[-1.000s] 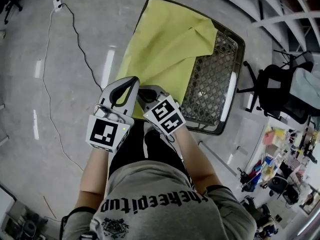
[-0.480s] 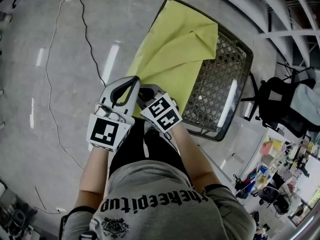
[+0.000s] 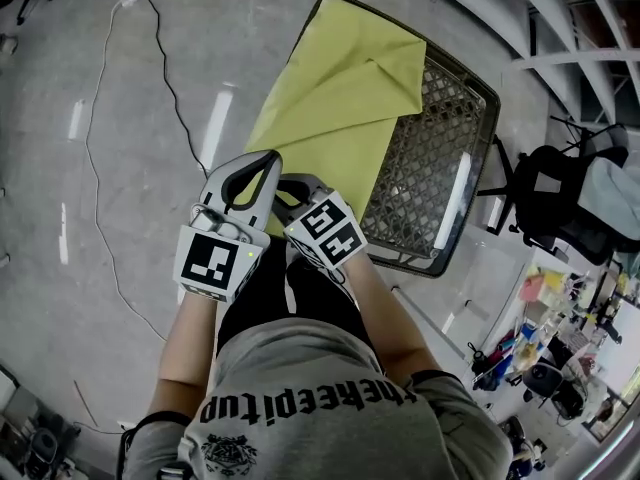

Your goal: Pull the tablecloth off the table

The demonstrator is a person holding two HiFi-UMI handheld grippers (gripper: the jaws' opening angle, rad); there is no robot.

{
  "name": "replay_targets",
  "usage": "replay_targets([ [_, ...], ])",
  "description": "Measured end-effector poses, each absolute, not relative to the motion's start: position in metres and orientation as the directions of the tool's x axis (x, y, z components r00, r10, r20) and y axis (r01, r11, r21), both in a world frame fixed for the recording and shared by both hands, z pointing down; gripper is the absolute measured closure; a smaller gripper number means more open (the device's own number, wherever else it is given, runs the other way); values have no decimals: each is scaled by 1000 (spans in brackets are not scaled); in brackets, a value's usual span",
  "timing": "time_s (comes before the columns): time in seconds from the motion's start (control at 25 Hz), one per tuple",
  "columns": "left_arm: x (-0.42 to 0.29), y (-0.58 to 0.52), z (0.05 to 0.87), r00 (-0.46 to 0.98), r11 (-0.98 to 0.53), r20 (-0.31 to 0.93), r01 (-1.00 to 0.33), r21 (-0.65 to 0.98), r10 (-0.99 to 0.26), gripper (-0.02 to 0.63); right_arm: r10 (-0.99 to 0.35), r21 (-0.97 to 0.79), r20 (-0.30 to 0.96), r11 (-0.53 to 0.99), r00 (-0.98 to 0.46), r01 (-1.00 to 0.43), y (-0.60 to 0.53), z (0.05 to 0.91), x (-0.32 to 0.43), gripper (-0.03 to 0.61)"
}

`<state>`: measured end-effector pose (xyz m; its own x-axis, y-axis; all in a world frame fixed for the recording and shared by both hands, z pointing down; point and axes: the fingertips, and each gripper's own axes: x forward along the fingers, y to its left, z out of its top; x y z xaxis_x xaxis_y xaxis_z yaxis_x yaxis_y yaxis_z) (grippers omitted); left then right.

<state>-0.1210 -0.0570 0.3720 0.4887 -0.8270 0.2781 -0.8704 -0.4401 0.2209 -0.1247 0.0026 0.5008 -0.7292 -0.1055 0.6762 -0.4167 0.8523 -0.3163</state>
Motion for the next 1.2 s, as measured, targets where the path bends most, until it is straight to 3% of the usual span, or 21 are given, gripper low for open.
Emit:
replay_targets([
  [0.16,-108,-60,366,528,-483,263,-848,219,-807,598,-225,-290,646,811,-729,-508,-24,481,-97,566],
  [0.6,-40,-74,342,681,-650,213,-733,201,-701,600,-571,-270,517,598,-638,-754,-81,397,15,568],
  [1.2,52,-107,338,736,-722,223,-674,154,-639,598,-677,-238,490,502,-549,-832,-121,390,117,566],
])
